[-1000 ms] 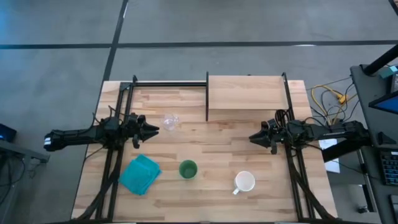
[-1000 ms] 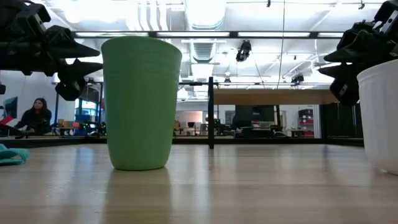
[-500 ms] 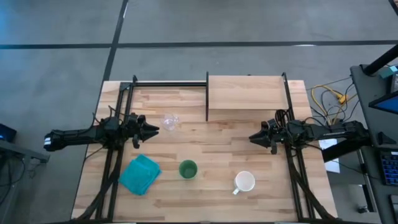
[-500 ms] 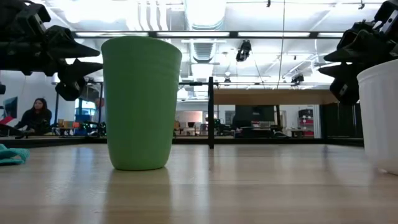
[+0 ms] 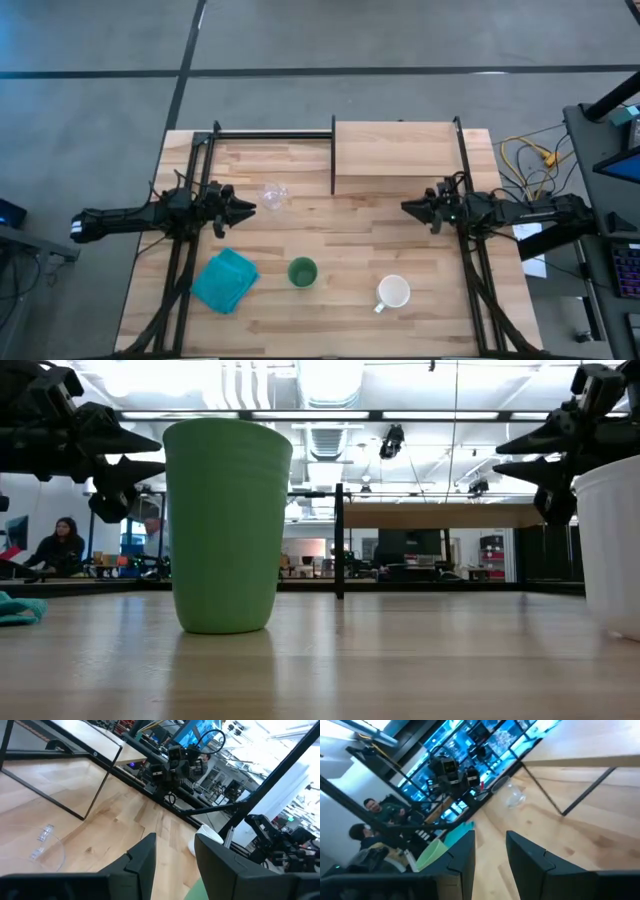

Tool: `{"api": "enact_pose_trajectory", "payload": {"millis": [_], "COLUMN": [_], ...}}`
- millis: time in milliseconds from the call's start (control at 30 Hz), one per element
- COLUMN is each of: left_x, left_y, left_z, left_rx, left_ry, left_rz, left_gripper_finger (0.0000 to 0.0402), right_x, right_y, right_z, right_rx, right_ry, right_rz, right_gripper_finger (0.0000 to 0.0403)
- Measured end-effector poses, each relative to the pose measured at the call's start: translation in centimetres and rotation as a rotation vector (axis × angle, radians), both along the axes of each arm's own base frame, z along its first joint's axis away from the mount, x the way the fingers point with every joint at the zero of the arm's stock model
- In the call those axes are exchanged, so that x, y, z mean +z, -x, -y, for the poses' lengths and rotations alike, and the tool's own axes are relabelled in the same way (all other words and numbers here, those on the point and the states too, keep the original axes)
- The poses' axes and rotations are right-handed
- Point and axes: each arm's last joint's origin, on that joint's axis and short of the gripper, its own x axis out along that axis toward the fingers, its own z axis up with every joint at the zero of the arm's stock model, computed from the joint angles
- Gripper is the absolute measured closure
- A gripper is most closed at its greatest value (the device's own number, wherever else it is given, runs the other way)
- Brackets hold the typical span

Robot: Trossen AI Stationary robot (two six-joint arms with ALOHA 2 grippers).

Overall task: Stack small to large cups/mugs on shelf
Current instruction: Put the green cup on the shelf

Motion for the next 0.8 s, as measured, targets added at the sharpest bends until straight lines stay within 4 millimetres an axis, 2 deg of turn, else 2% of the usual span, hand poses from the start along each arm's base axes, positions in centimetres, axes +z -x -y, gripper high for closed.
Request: {"api": "enact_pose_trajectory", "payload": {"millis": [67,167,233,500,600,667,800], "left_x": [0.0,0.0,-0.1,-0.4,-0.4,0.1,3.7], "left_y": [0.0,0.0,0.0,-0.2,-0.3,-0.3,-0.4], "left_z": [-0.2,-0.5,-0.5,-0.5,-0.5,-0.4,-0.3], "left_rx": [0.085,0.188,0.200,0.190,0.181,0.125,0.084], "left_ry": [0.023,0.213,0.270,0.170,0.208,0.174,0.010], "left_rz": [0.005,0.030,0.036,-0.015,-0.023,-0.043,0.017], "left_gripper_finger": [0.0281,0.0281,0.0281,0.0281,0.0281,0.0281,0.0281], "right_x": [0.0,0.3,0.6,1.6,3.2,4.8,9.2], "right_y": [0.0,0.0,0.0,0.1,0.1,0.1,0.1], "right_z": [0.1,0.1,0.1,0.0,-0.1,-0.1,-0.2], "right_rx": [-0.027,-0.035,-0.020,0.006,0.026,0.045,0.048], "right_ry": [-0.006,-0.044,-0.055,-0.039,0.026,0.098,0.252], "right_rz": [0.000,0.041,0.074,0.150,0.171,0.186,0.213], "right_gripper_finger": [0.0298,0.0298,0.0298,0.0298,0.0298,0.0298,0.0298]}}
